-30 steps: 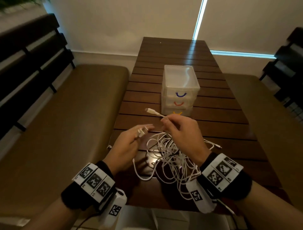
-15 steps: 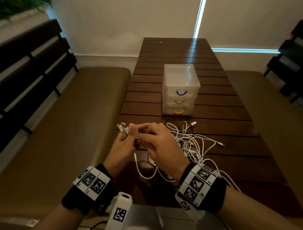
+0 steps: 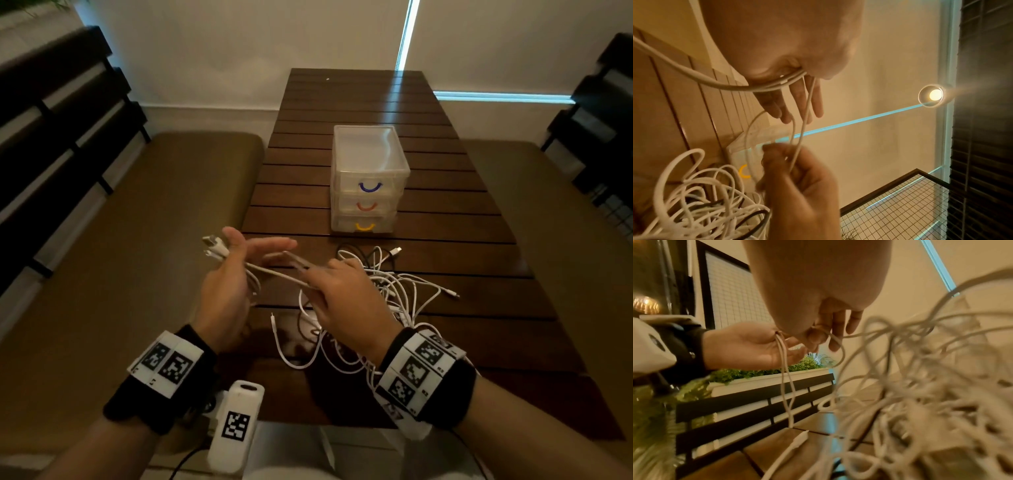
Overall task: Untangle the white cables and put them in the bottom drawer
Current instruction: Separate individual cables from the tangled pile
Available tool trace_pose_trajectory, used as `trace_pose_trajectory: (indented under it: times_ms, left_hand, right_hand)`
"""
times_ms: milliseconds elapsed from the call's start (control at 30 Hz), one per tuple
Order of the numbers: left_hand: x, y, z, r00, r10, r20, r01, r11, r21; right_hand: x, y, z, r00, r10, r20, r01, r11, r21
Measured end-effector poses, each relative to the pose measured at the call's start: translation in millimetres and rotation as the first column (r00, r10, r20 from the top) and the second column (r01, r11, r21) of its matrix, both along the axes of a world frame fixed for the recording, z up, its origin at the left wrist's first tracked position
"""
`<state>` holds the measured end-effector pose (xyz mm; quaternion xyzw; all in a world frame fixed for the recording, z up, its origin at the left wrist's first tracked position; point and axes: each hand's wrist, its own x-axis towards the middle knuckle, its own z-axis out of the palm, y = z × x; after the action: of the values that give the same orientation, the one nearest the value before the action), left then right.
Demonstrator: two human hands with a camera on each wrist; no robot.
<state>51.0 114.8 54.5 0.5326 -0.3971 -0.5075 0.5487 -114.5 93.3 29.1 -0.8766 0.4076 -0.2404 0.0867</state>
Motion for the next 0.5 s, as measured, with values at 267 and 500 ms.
trace_pose_trajectory:
  times_ms: [267, 500]
  left_hand:
    - [39.9, -13.6, 30.4, 0.929, 0.235, -0.284, -0.271, 0.958, -0.092]
    - [29.6, -9.8, 14.2, 0.996, 0.045, 0.074, -0.033, 0.987, -0.157]
  right_hand:
    - [-52.9, -25.5, -9.8, 0.963, -0.262, -0.061, 0.269, 0.917, 0.296]
    - [-82.4, -16.6, -16.5, 0.870, -0.410, 0.276, 0.387, 0.912, 0.134]
